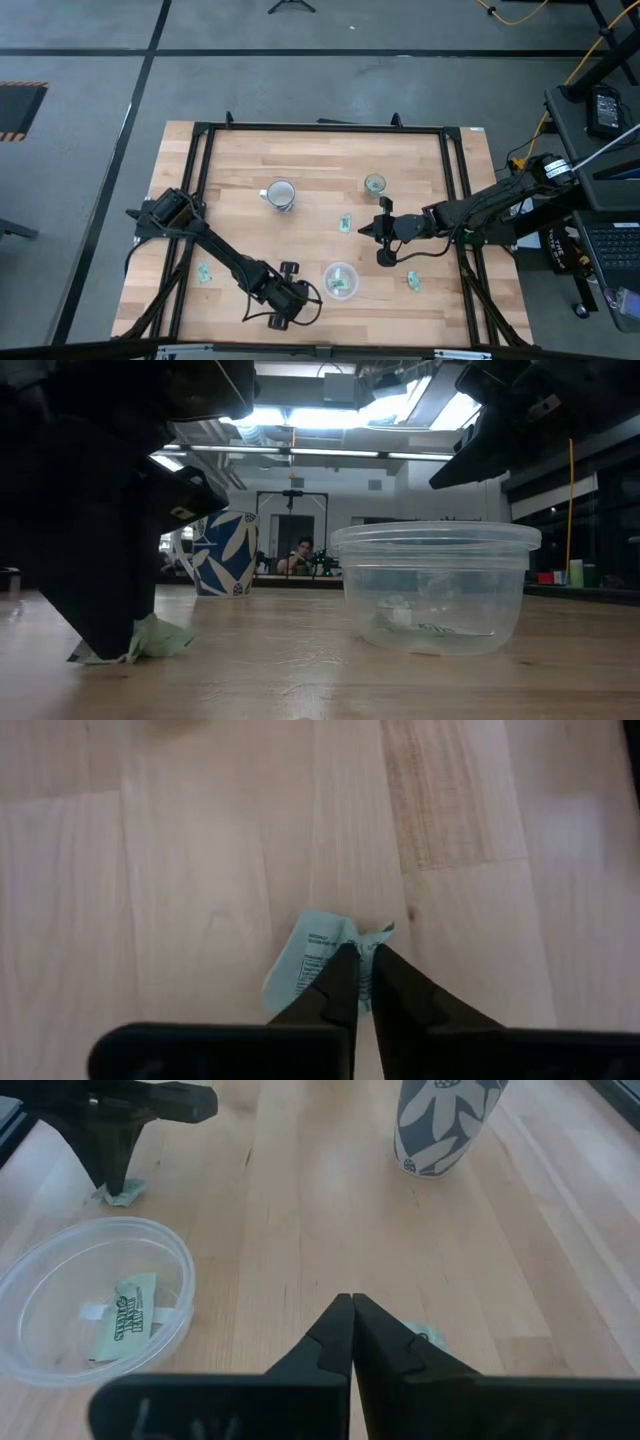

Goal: Pick and place Stevia / Truvia into bins
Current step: Put the white stevia packet into the transparent container

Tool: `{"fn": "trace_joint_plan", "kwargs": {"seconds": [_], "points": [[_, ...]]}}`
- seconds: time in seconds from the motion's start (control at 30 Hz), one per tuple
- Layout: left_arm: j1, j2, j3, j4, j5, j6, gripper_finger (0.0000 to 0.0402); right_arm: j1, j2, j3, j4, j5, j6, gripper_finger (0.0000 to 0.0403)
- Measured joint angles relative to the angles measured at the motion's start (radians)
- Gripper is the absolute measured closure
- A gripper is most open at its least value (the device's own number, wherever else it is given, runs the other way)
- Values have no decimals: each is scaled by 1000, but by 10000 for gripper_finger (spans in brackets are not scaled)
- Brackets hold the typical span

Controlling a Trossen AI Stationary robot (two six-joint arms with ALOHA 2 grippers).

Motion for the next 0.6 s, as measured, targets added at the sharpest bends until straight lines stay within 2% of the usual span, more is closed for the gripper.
{"fn": "trace_joint_plan", "kwargs": {"seconds": [0.2,0.4,0.6], "points": [[0,-10,-4,-6,11,62,390,0,0,0,0,0,0,393],[-2,-85,-14,-82,31,133,394,0,0,0,4,0,0,393],[-1,-185,-9,-194,-51,188,395,0,0,0,11,0,-2,393]]}}
